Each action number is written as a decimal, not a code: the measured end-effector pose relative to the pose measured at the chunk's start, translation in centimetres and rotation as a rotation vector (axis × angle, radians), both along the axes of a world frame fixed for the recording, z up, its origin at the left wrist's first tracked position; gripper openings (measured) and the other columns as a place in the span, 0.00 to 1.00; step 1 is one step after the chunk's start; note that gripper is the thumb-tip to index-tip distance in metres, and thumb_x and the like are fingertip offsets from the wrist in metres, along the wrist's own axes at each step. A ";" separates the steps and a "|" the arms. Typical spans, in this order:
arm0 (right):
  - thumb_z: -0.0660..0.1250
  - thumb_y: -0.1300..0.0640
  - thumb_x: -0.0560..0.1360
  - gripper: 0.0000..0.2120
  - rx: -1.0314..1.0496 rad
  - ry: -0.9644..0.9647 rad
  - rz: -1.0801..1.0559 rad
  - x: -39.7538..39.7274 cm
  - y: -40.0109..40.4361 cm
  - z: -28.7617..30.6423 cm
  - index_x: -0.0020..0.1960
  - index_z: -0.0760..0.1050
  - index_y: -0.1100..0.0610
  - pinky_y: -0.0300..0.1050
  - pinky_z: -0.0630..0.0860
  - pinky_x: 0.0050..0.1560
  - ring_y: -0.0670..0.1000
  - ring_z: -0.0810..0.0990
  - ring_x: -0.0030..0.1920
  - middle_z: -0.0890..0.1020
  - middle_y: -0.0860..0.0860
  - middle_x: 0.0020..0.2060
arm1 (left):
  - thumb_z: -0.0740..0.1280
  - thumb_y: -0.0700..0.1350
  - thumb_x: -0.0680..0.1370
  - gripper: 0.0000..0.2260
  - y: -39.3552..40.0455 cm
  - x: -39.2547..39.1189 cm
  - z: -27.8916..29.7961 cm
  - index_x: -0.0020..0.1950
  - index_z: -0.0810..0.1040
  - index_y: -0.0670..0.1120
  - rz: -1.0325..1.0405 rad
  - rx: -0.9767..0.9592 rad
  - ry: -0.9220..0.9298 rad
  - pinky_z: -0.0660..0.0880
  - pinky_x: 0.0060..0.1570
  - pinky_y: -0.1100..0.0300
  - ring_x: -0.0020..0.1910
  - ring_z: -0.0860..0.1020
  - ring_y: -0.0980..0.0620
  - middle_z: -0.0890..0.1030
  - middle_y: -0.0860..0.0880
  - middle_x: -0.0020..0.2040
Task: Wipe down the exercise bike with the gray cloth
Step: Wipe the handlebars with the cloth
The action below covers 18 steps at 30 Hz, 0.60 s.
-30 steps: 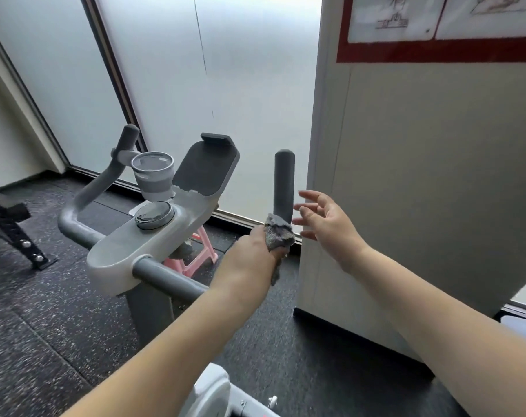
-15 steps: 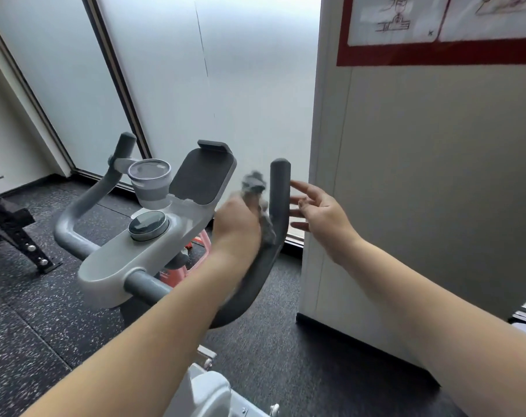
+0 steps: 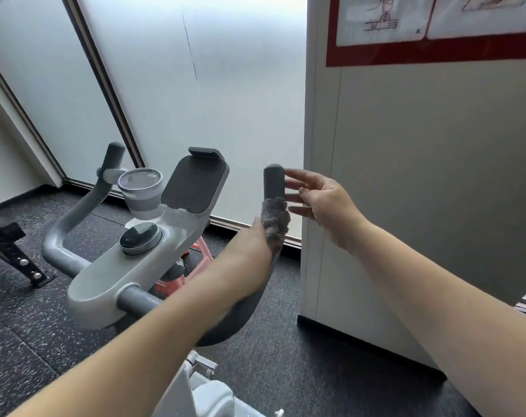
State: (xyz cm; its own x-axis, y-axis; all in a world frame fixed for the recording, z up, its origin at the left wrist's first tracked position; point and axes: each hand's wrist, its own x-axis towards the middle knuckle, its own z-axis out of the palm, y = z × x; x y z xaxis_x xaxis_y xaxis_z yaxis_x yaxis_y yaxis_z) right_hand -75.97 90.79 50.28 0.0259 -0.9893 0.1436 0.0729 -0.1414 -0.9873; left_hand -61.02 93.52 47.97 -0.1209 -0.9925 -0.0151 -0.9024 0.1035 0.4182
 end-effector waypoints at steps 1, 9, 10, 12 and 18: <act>0.51 0.68 0.79 0.19 -0.001 0.007 -0.002 -0.1 -0.1 0.0 0.65 0.73 0.57 0.43 0.77 0.49 0.49 0.82 0.48 0.81 0.52 0.55 | 0.56 0.44 0.80 0.15 -0.1 0.8 0.6 0.66 0.67 0.46 -0.018 -0.007 0.058 0.68 0.45 0.56 0.44 0.72 0.45 0.78 0.41 0.56; 0.52 0.67 0.80 0.17 -0.023 -0.019 -0.003 -0.2 -0.1 0.7 0.58 0.75 0.53 0.48 0.78 0.51 0.50 0.81 0.44 0.80 0.53 0.52 | 0.48 0.61 0.80 0.28 -3.9 -4.7 4.8 0.76 0.54 0.47 0.146 -0.122 0.597 0.67 0.63 0.49 0.67 0.70 0.40 0.71 0.41 0.68; 0.52 0.67 0.80 0.17 -0.021 -0.026 -0.004 -0.2 -0.1 0.6 0.59 0.75 0.53 0.50 0.77 0.53 0.51 0.80 0.44 0.80 0.53 0.52 | 0.49 0.58 0.81 0.26 -3.7 -4.8 4.6 0.76 0.53 0.48 0.166 -0.168 0.551 0.68 0.60 0.50 0.65 0.72 0.40 0.73 0.41 0.66; 0.52 0.67 0.80 0.18 -0.017 -0.030 -0.003 -0.2 -0.1 0.5 0.61 0.75 0.54 0.51 0.76 0.56 0.51 0.80 0.46 0.80 0.53 0.53 | 0.52 0.54 0.81 0.25 -2.9 -4.2 3.5 0.77 0.51 0.50 0.154 -0.191 0.431 0.70 0.56 0.51 0.61 0.74 0.39 0.74 0.40 0.63; 0.52 0.66 0.80 0.19 -0.013 -0.014 0.014 0.1 -0.1 0.2 0.64 0.73 0.52 0.47 0.77 0.55 0.49 0.81 0.47 0.80 0.52 0.54 | 0.56 0.45 0.82 0.05 2.7 -0.2 1.0 0.52 0.71 0.49 -0.010 0.041 0.153 0.68 0.22 0.67 0.25 0.72 0.59 0.72 0.52 0.37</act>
